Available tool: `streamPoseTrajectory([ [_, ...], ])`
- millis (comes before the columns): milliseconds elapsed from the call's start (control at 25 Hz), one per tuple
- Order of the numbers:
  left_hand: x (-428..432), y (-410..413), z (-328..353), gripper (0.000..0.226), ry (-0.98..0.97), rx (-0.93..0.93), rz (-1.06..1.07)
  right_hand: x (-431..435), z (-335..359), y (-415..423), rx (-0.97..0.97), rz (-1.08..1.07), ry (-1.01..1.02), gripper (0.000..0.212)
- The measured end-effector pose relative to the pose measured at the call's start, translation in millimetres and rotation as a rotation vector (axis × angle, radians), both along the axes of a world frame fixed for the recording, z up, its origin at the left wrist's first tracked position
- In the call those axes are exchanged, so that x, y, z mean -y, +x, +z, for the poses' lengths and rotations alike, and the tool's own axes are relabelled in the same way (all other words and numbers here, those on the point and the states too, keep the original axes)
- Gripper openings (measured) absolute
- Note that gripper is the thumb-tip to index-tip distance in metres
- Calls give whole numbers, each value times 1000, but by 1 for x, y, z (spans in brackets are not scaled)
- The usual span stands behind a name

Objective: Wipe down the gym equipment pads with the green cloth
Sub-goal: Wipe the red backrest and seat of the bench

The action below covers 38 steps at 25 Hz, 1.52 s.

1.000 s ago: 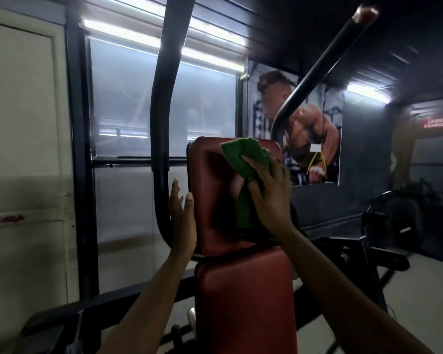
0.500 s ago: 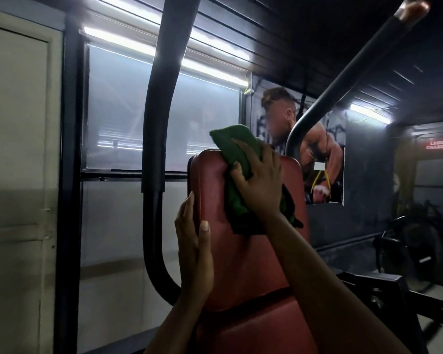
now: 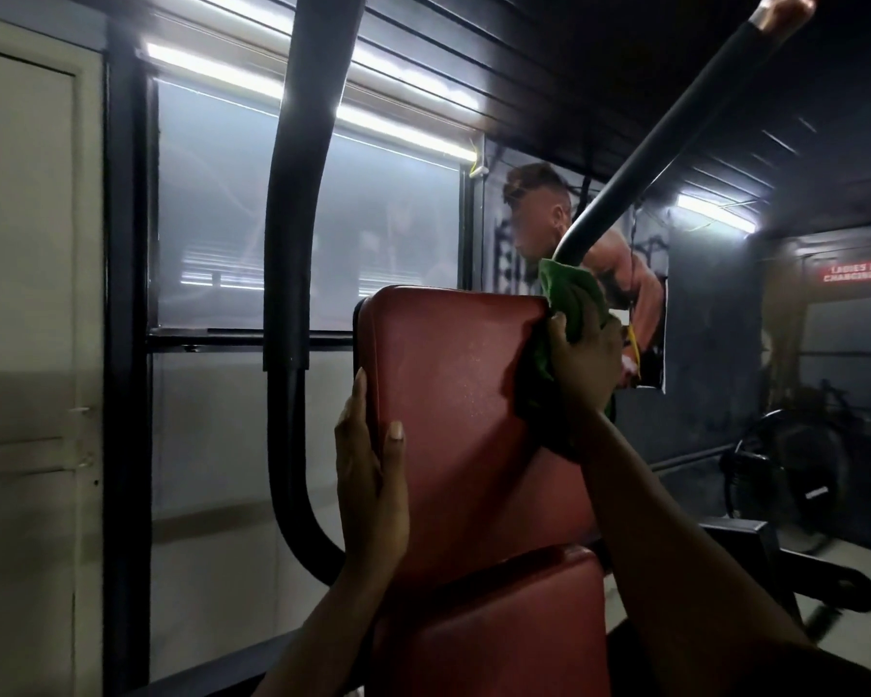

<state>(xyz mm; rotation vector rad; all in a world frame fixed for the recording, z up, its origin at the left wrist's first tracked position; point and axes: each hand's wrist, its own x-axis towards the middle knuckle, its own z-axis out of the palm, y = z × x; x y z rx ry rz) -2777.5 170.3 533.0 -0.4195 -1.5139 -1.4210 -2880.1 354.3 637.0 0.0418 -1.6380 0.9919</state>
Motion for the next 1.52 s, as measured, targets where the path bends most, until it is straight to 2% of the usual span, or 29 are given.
streamPoseTrajectory([
  [160, -3, 1, 0, 73, 6, -8, 31, -14, -59, 8, 130, 114, -131, 81],
  [360, -3, -1, -2, 73, 18, 9, 40, -20, -132, 21, 283, 168, -220, 81],
  [560, -4, 3, -3, 73, -2, 12, 52, -5, -175, 50, 451, 123, -379, 71],
  [680, -4, 3, -3, 67, -3, 21, 93, 20, -176, 64, 455, 71, -462, 57],
  [800, -4, 4, -3, 68, 4, 34, 114, 42, -175, 78, 431, 58, -496, 54],
  [920, -3, 6, -4, 79, -2, 39, 117, 75, -185, 103, 367, 73, -405, 54],
  [1000, -4, 8, -2, 74, 1, 54, 116, 103, -194, 123, 340, 106, -308, 55],
  [1160, -4, 16, 3, 71, 9, 107, 31, 109, -203, 162, 333, 375, 56, 60],
  [1240, 2, 20, 2, 69, 62, 105, -93, 94, -191, 175, 213, 412, 253, 58],
  [1400, 10, 28, 1, 48, 272, 101, -353, 77, -96, 149, -78, 271, 425, 47],
  [1520, 8, 31, 3, 44, 402, 84, -398, 97, -13, 114, -115, 120, 602, 55],
])
